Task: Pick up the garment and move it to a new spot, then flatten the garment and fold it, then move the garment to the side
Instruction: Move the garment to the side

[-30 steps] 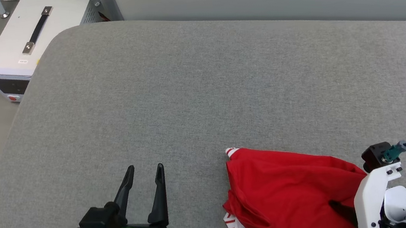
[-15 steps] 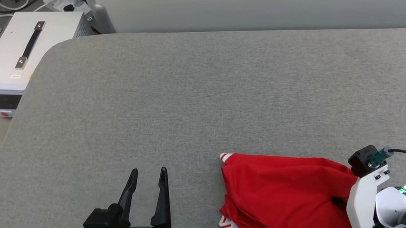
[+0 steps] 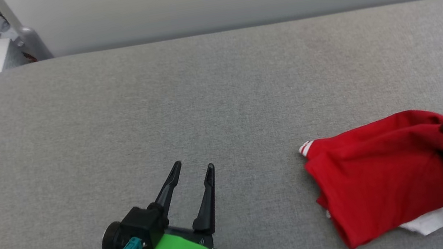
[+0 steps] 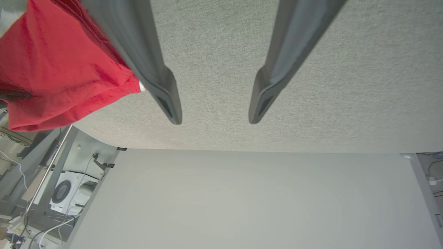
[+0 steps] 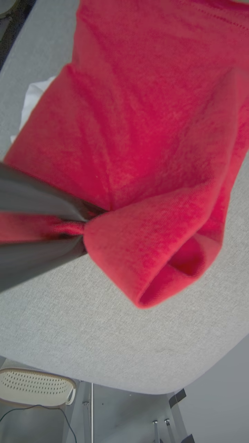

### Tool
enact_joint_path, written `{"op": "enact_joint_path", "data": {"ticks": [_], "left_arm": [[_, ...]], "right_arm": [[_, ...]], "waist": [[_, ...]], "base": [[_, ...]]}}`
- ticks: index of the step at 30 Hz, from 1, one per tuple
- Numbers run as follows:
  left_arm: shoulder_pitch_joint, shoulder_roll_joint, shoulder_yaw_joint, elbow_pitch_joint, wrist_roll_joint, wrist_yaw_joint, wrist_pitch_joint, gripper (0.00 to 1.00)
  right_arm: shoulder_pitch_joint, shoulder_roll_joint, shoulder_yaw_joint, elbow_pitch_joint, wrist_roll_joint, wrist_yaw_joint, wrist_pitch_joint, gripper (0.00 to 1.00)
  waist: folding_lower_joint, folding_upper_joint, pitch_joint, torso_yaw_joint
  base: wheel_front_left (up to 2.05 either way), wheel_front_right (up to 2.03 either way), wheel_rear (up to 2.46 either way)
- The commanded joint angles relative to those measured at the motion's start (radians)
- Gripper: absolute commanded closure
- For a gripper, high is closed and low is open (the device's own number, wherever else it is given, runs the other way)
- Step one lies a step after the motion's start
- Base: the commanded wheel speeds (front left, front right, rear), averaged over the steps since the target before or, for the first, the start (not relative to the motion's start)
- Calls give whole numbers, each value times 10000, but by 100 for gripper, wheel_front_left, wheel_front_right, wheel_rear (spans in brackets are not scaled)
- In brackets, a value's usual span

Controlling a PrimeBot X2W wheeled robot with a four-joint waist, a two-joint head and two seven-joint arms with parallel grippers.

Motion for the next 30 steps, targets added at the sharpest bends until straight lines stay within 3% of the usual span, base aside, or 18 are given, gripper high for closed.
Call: {"op": "enact_joint_path", "data": {"ticks": [1, 7, 15, 21, 30], "left_arm": [[-354, -50, -152, -73, 110, -31, -59, 0], [-1376, -19, -931, -250, 463, -31, -59, 0], [-2867, 188, -1802, -556, 1168, -31, -59, 0], [-3792, 245, -2106, -1023, 1590, -30, 25, 0], [-4062, 310, -2114, -1498, 1585, 68, 141, 0]], "right_arm": [[-287, -387, 38, -50, 25, -9, -118, 100], [-949, -1852, 19, 630, -318, -9, -1160, 100], [-1822, -2672, -749, 2372, -1188, -9, -2502, 100], [-3162, -2185, -2200, 4279, -2144, -9, -3741, 100], [-3792, -1412, -3036, 5765, -2452, -9, -4337, 100]], "waist": [[0, -1, 980, -900], [0, -1, 2223, -1580], [0, -1, 3843, -2077], [0, -1, 4906, -2225], [0, -1, 5305, -2006]], "base": [[0, 0, 0], [0, 0, 0], [0, 0, 0], [0, 0, 0], [0, 0, 0]]}}
